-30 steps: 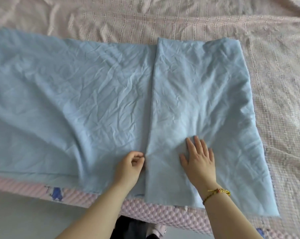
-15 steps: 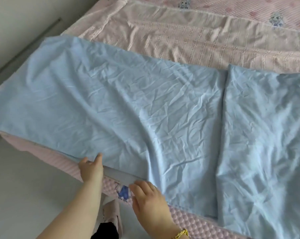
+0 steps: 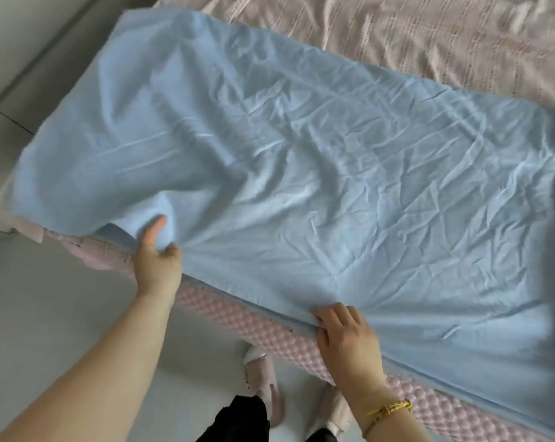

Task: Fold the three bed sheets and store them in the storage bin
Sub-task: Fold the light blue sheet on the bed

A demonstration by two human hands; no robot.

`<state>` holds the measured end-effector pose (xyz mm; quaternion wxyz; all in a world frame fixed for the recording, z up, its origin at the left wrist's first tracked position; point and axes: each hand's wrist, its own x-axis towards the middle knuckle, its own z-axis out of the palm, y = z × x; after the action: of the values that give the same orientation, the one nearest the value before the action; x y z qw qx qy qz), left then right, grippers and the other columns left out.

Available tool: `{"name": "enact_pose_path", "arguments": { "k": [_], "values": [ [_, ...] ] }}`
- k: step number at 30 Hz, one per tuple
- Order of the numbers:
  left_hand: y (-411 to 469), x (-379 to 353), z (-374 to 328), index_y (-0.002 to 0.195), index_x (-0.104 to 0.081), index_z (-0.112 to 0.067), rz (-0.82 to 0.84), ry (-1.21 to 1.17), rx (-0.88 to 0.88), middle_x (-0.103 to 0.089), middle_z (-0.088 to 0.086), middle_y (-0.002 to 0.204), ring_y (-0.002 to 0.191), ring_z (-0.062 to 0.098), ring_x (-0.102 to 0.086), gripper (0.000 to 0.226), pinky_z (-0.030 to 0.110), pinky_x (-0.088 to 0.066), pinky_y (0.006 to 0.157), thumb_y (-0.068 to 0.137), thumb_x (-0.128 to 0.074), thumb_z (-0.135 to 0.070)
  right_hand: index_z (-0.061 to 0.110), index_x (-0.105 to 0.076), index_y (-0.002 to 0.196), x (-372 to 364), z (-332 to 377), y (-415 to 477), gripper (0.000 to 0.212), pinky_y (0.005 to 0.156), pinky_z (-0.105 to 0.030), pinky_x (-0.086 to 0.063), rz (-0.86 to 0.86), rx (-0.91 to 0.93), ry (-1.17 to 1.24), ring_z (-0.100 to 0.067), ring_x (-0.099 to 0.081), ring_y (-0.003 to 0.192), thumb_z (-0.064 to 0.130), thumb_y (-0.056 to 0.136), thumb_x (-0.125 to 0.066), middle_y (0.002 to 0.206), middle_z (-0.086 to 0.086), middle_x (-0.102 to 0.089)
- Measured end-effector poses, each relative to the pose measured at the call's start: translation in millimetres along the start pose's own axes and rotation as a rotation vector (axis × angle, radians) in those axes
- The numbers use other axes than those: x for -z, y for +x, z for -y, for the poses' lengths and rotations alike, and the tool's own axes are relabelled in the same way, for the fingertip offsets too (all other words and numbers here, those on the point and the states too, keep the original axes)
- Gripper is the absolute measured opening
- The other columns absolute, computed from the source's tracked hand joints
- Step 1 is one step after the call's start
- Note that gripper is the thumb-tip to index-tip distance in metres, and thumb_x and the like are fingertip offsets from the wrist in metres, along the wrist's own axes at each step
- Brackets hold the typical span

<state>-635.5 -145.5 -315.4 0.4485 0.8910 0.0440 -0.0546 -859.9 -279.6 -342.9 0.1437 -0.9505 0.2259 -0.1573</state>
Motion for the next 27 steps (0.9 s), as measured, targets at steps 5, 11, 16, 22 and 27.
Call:
{"name": "enact_pose_path", "arguments": {
  "k": [5, 11, 16, 22, 27],
  "values": [
    [16.4, 1.7, 9.9, 0.140, -0.034, -0.014, 0.011, -0.115, 0.180, -0.034, 0.004, 0.146, 0.131, 0.020, -0.036, 0.061, 0.018, -0.030, 0.097, 0.085, -0.051, 0.006, 0.020, -0.040, 0.079, -15.9, 6.6, 4.9, 0.024, 0.050, -0.025, -0.039, 0.086, -0.027, -0.106, -0.020, -0.055, 0.048, 0.020, 0.056, -0.034, 0.060, 0.001, -0.057],
    [62.1, 20.3, 1.4, 0.143, -0.028, -0.021, -0.101, -0.312, 0.280, -0.028, 0.000, 0.150, 0.136, 0.015, -0.030, 0.065, 0.025, -0.029, 0.106, 0.086, -0.055, -0.005, 0.016, -0.043, 0.086, -31.5, 40.9, 35.0, 0.037, 0.041, -0.024, -0.044, 0.123, 0.038, -0.060, -0.021, -0.058, 0.050, 0.019, 0.050, -0.051, 0.065, -0.001, -0.060],
    [93.0, 38.0, 6.1, 0.146, -0.022, -0.023, -0.144, -0.388, 0.376, -0.025, -0.003, 0.151, 0.135, 0.016, -0.031, 0.066, 0.029, -0.031, 0.109, 0.089, -0.053, -0.012, 0.016, -0.045, 0.092, -56.7, 81.0, 77.1, 0.087, 0.042, -0.021, -0.046, 0.231, 0.131, -0.002, -0.017, -0.060, 0.051, 0.015, 0.016, -0.086, 0.067, 0.002, -0.063],
    [106.0, 56.0, 27.8, 0.143, -0.023, -0.035, -0.137, -0.643, 0.523, -0.038, 0.004, 0.144, 0.124, 0.027, -0.047, 0.074, 0.048, -0.040, 0.102, 0.083, -0.060, -0.013, 0.017, -0.042, 0.090, -80.5, 126.6, 122.6, 0.036, 0.039, -0.017, -0.042, 0.190, 0.341, 0.047, -0.013, -0.057, 0.047, 0.012, 0.055, -0.038, 0.060, 0.006, -0.059],
    [126.0, 68.6, 36.0, 0.135, -0.040, -0.021, -0.154, -0.915, 0.469, -0.058, 0.004, 0.120, 0.101, 0.023, -0.060, 0.051, 0.030, -0.054, 0.073, 0.088, -0.047, 0.000, 0.015, -0.041, 0.084, -100.9, 157.2, 149.9, 0.069, 0.037, -0.016, -0.038, 0.242, 0.371, 0.027, -0.012, -0.054, 0.044, 0.007, 0.024, -0.073, 0.055, 0.005, -0.056]
  ]
}}
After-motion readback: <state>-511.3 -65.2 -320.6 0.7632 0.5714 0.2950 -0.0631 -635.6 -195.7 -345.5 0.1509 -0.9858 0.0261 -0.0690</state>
